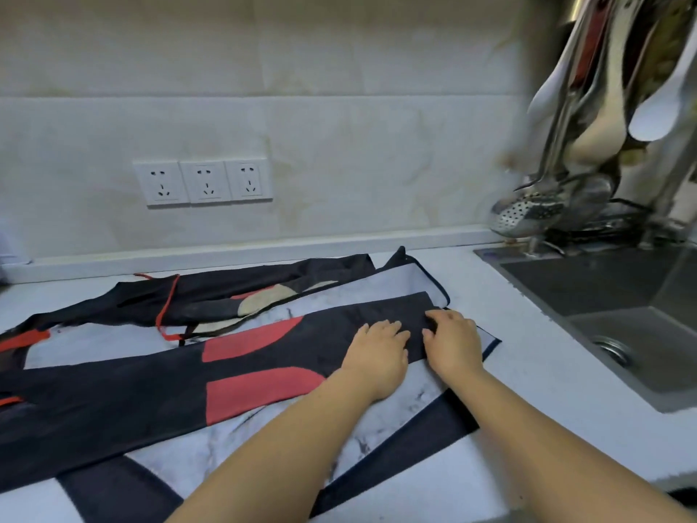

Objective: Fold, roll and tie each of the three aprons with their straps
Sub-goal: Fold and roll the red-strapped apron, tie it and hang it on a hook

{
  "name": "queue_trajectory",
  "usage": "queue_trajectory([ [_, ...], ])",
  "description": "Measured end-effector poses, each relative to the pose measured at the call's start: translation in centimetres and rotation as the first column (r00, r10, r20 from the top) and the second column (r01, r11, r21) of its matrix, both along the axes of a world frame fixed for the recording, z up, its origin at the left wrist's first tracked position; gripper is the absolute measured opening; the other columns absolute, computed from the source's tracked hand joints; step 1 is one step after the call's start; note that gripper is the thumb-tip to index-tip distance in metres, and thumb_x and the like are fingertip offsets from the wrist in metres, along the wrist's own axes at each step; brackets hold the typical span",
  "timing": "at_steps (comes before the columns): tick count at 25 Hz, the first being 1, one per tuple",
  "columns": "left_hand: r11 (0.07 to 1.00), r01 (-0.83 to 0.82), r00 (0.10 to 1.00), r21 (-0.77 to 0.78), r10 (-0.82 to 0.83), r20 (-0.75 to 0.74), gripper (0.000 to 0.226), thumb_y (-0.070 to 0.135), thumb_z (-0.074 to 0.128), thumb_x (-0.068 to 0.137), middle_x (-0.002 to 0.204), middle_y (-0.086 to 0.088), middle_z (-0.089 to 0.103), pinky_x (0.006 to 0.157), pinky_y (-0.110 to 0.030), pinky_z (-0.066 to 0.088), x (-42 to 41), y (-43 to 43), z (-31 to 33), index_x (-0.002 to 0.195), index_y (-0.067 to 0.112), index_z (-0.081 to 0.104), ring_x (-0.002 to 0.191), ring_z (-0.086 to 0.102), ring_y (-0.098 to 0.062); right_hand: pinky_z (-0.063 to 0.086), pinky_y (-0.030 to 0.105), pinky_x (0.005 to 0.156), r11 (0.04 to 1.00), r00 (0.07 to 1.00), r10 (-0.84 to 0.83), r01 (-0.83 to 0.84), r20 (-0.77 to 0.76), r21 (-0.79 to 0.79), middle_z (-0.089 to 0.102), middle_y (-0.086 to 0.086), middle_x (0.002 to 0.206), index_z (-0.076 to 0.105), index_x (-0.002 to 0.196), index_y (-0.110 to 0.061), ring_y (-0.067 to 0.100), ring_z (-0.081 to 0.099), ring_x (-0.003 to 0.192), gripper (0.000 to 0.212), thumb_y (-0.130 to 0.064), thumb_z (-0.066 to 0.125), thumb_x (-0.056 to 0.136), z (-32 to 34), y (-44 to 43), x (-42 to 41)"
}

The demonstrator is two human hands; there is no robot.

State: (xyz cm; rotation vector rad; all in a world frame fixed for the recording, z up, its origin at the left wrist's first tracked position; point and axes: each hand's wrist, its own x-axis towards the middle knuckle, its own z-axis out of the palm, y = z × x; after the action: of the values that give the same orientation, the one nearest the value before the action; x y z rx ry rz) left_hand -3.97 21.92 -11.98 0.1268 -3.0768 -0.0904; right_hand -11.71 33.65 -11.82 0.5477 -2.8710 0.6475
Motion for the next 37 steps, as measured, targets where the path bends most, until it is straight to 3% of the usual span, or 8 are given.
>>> queue_trajectory([
  [4, 0.996, 0.024, 1.0, -0.087, -0.024, -0.008, 0.048, 0.035, 0.028, 0.103, 0.158, 0.0, 0.029, 0.102, -0.042, 0.032, -3.3, 0.9, 0.0, 0.148, 0.018, 0.035, 0.133, 0.032, -0.028, 0.042, 0.033, 0.089, 0.989, 0.981, -0.079, 0.099, 0.178, -0.107, 0.055, 0.013, 0.125, 0.052, 0.129, -0.014, 0.031, 0.05, 0.115, 0.04, -0.024, 0.06, 0.091, 0.8, 0.3, -3.0],
  [10, 1.0, -0.022, 0.996, -0.005, 0.023, 0.09, 0.052, 0.039, 0.026, 0.1, 0.157, 0.005, 0.026, 0.094, -0.048, 0.037, -6.4, 1.3, 0.6, 0.147, 0.018, 0.031, 0.132, 0.025, -0.026, 0.038, 0.024, 0.055, 0.988, 0.889, -0.143, 0.152, 0.434, 0.015, 0.051, 0.003, 0.068, 0.044, 0.065, -0.012, 0.024, 0.055, 0.077, 0.028, -0.017, 0.065, 0.084, 2.9, -0.1, -5.6],
  [14, 0.998, -0.036, 0.993, 0.053, 0.03, 0.111, 0.052, 0.037, 0.024, 0.102, 0.158, 0.01, 0.023, 0.1, -0.044, 0.04, -7.6, 0.3, 0.6, 0.15, 0.019, 0.028, 0.133, 0.025, -0.025, 0.042, 0.028, 0.067, 0.986, 0.871, -0.072, 0.135, 0.487, -0.096, 0.052, 0.004, 0.07, 0.05, 0.067, -0.01, 0.026, 0.055, 0.081, 0.02, -0.006, 0.059, 0.083, 3.0, 0.1, -5.3],
  [18, 0.989, -0.084, 0.996, 0.123, 0.082, 0.015, 0.048, 0.037, 0.027, 0.103, 0.157, 0.012, 0.026, 0.099, -0.04, 0.041, -8.1, -0.1, -0.5, 0.148, 0.021, 0.034, 0.129, 0.032, -0.025, 0.045, 0.031, 0.077, 0.996, 0.994, 0.08, -0.077, 0.081, -0.048, 0.057, 0.01, 0.113, 0.064, 0.115, -0.015, 0.028, 0.058, 0.099, 0.031, -0.007, 0.048, 0.089, 0.1, 0.7, -2.6],
  [22, 0.96, -0.109, 0.975, 0.258, 0.154, -0.159, 0.046, 0.034, 0.038, 0.1, 0.15, 0.008, 0.036, 0.088, -0.038, 0.045, -7.6, -0.2, -1.0, 0.144, 0.021, 0.038, 0.124, 0.04, -0.023, 0.033, 0.029, 0.078, 0.96, 0.965, 0.19, -0.144, -0.179, 0.24, 0.05, 0.008, 0.113, 0.06, 0.112, -0.009, 0.025, 0.045, 0.104, 0.026, -0.01, 0.041, 0.095, -0.7, 0.5, -1.7],
  [27, 0.943, -0.115, 0.963, 0.311, 0.183, -0.2, 0.037, 0.03, 0.032, 0.102, 0.146, 0.007, 0.034, 0.078, -0.031, 0.039, -7.6, -0.1, -1.2, 0.119, 0.015, 0.061, 0.121, 0.037, -0.018, 0.033, 0.032, 0.085, 0.931, 0.962, 0.232, -0.175, -0.147, 0.321, 0.049, 0.005, 0.114, 0.059, 0.114, -0.012, 0.024, 0.042, 0.108, 0.03, -0.023, 0.037, 0.096, -0.9, 0.7, -1.2],
  [32, 0.978, -0.123, 0.973, 0.17, 0.152, -0.174, 0.042, 0.039, 0.031, 0.104, 0.138, 0.005, 0.04, 0.075, -0.031, 0.043, -7.8, -0.1, -1.5, 0.124, 0.014, 0.058, 0.12, 0.037, -0.02, 0.04, 0.032, 0.063, 0.998, 0.999, -0.032, 0.034, 0.026, -0.054, 0.057, 0.007, 0.079, 0.058, 0.075, -0.007, 0.024, 0.056, 0.082, 0.028, -0.021, 0.045, 0.096, -0.8, 0.4, -1.6],
  [37, 0.952, -0.124, 0.951, 0.28, 0.195, -0.241, 0.04, 0.039, 0.046, 0.099, 0.131, 0.001, 0.043, 0.08, -0.034, 0.047, -7.5, -0.1, -1.3, 0.133, 0.017, 0.051, 0.12, 0.04, -0.02, 0.034, 0.024, 0.054, 0.984, 0.939, -0.17, 0.147, 0.299, 0.097, 0.053, 0.006, 0.083, 0.045, 0.073, -0.011, 0.024, 0.053, 0.081, 0.024, -0.019, 0.059, 0.091, 0.8, -0.6, -4.1],
])
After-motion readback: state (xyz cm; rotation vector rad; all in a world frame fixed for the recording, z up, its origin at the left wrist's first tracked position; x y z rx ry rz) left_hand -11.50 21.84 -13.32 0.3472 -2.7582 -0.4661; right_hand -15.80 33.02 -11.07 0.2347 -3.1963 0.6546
